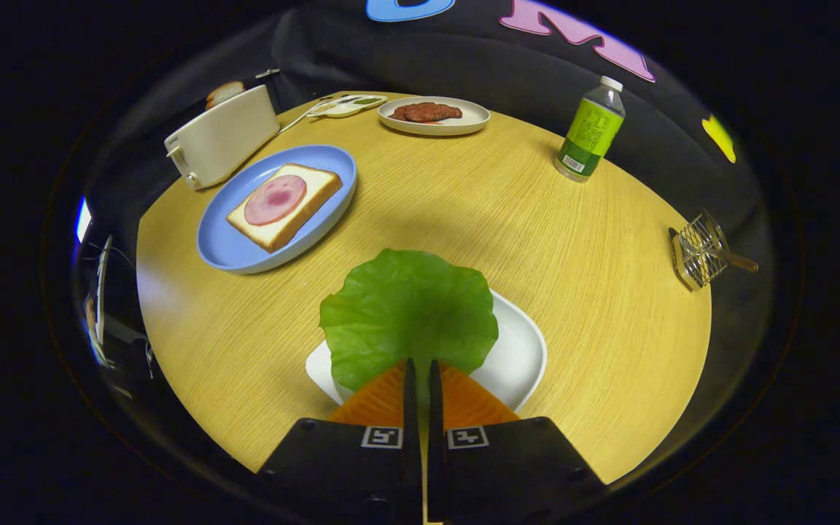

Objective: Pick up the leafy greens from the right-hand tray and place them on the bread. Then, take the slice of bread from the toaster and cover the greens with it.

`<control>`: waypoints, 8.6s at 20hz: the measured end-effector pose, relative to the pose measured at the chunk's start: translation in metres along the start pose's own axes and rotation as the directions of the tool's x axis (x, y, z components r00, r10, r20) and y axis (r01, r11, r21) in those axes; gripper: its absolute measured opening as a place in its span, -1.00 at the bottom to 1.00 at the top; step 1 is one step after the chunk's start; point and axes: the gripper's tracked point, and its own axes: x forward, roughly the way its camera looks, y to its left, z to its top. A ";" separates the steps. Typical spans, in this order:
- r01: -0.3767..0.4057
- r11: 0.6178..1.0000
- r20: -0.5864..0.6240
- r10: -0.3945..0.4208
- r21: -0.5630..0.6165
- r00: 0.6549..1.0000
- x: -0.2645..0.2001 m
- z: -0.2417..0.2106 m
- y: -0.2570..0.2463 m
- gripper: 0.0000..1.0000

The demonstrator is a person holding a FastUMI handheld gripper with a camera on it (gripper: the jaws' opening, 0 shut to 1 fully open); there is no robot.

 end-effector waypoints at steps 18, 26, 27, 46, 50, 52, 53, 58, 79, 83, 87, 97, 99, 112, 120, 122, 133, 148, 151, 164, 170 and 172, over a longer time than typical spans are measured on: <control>-0.096 0.995 0.206 0.099 -0.025 0.974 -0.047 0.161 0.137 -0.85; -0.096 0.994 0.158 0.103 -0.054 0.982 0.004 0.175 0.166 -0.83; -0.087 0.995 0.153 0.093 -0.044 0.984 0.008 0.175 0.165 -0.77; -0.137 0.990 0.369 0.136 -0.023 0.920 -0.071 0.287 0.249 0.32; -0.200 0.978 0.411 0.208 -0.063 0.888 -0.078 0.350 0.311 0.32; -0.212 0.974 0.414 0.228 -0.084 0.881 -0.070 0.374 0.337 0.32; -0.202 0.974 0.412 0.226 -0.101 0.883 -0.064 0.384 0.348 0.32; -0.132 0.980 0.338 0.175 -0.149 0.925 -0.003 0.408 0.378 0.32; -0.172 0.984 0.315 0.178 -0.047 0.932 -0.007 0.440 0.383 -0.70; -0.202 0.979 0.423 0.193 -0.025 0.886 -0.070 0.457 0.360 -0.70; -0.200 0.980 0.494 0.166 0.016 0.853 -0.123 0.447 0.318 -0.70; -0.056 0.976 0.393 -0.032 0.211 0.919 -0.105 0.301 0.189 -0.70; -0.042 0.968 0.371 -0.054 0.247 0.927 -0.090 0.274 0.179 -0.70; -0.193 0.813 0.338 -0.004 0.549 0.941 0.015 0.215 0.201 -0.70; -0.113 0.827 0.289 -0.062 0.551 0.955 0.038 0.181 0.157 -0.70; -0.094 0.845 0.278 -0.066 0.526 0.958 0.044 0.173 0.151 -0.70; 0.032 0.908 0.226 -0.138 0.418 0.964 0.059 0.154 0.127 -0.15; 0.133 0.922 0.241 -0.231 0.363 0.943 0.016 0.143 0.105 0.81; 0.136 0.919 0.305 -0.258 0.369 0.917 -0.019 0.161 0.098 0.86; 0.252 0.935 0.606 -0.354 0.250 0.712 -0.220 0.264 0.100 0.96; 0.293 0.933 0.681 -0.352 0.206 0.642 -0.274 0.283 0.111 0.97; 0.299 0.930 0.684 -0.359 0.211 0.634 -0.281 0.275 0.116 0.97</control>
